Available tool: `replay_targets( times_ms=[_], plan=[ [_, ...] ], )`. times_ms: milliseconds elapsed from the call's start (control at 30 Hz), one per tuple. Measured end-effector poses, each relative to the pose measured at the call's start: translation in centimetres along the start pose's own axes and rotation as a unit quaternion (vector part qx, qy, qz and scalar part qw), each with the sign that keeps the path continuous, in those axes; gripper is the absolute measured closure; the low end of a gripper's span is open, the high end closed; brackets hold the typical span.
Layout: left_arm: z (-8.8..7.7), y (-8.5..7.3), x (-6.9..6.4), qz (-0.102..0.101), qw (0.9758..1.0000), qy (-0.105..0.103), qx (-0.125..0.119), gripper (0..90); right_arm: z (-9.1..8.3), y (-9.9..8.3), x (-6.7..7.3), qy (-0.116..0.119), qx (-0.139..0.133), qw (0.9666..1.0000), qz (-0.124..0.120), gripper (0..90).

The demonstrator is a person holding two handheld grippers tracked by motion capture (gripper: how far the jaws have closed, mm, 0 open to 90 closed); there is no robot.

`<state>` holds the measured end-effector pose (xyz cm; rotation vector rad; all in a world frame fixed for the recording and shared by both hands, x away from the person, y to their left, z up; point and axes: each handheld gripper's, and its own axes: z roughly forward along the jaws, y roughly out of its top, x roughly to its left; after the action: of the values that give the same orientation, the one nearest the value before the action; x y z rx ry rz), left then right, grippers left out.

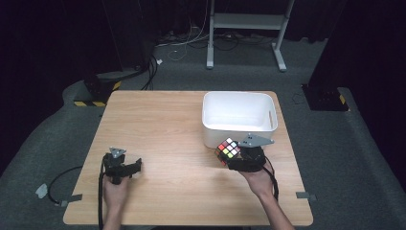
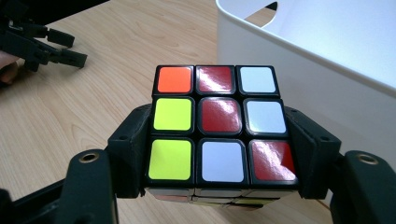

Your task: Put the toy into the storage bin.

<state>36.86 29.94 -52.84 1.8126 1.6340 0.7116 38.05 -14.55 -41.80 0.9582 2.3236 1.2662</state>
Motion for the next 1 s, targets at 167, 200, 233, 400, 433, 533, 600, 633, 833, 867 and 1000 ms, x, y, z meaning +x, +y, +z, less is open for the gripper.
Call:
replay_targets(
  times_ms=[167,200,233,400,433,533,600,633,833,867,1000],
  plan=[
    [0.0,0.0,0.0,0.000,1.0000,0.000,0.000,15.2,-0.4,0.4,-0.2,-0.002,-0.002,1.0000,-0.002,33.6],
    [0.0,0.0,0.0,0.000,1.0000,0.000,0.000,15.2,-0.4,0.4,-0.2,-0.002,-0.001,1.0000,-0.001,33.6],
    [0.0,0.0,0.0,0.000,1.0000,0.000,0.000,15.3,-0.5,0.5,-0.2,-0.003,-0.001,1.0000,-0.003,33.6],
    [0.0,0.0,0.0,0.000,1.0000,0.000,0.000,15.2,-0.8,0.8,-0.4,-0.006,0.001,1.0000,-0.002,33.6],
    [0.0,0.0,0.0,0.000,1.0000,0.000,0.000,15.2,-0.9,0.8,-0.4,-0.009,0.001,1.0000,-0.004,33.6],
    [0.0,0.0,0.0,0.000,1.0000,0.000,0.000,15.2,-1.2,1.1,-0.6,-0.014,0.002,0.9999,-0.002,33.7],
    [0.0,0.0,0.0,0.000,1.0000,0.000,0.000,15.2,-1.4,1.3,-0.6,-0.015,0.004,0.9999,-0.005,33.7],
    [0.0,0.0,0.0,0.000,1.0000,0.000,0.000,15.2,-1.5,1.4,-0.6,-0.015,0.006,0.9999,-0.005,33.6],
    [0.0,0.0,0.0,0.000,1.0000,0.000,0.000,15.2,-1.7,1.8,-0.8,-0.012,0.011,0.9998,-0.011,33.6],
    [0.0,0.0,0.0,0.000,1.0000,0.000,0.000,15.2,-1.7,1.9,-0.8,-0.010,0.011,0.9998,-0.012,33.7],
    [0.0,0.0,0.0,-0.001,1.0000,0.000,0.000,15.2,-2.0,2.2,-0.9,-0.007,0.011,0.9998,-0.014,33.6]
  ],
)
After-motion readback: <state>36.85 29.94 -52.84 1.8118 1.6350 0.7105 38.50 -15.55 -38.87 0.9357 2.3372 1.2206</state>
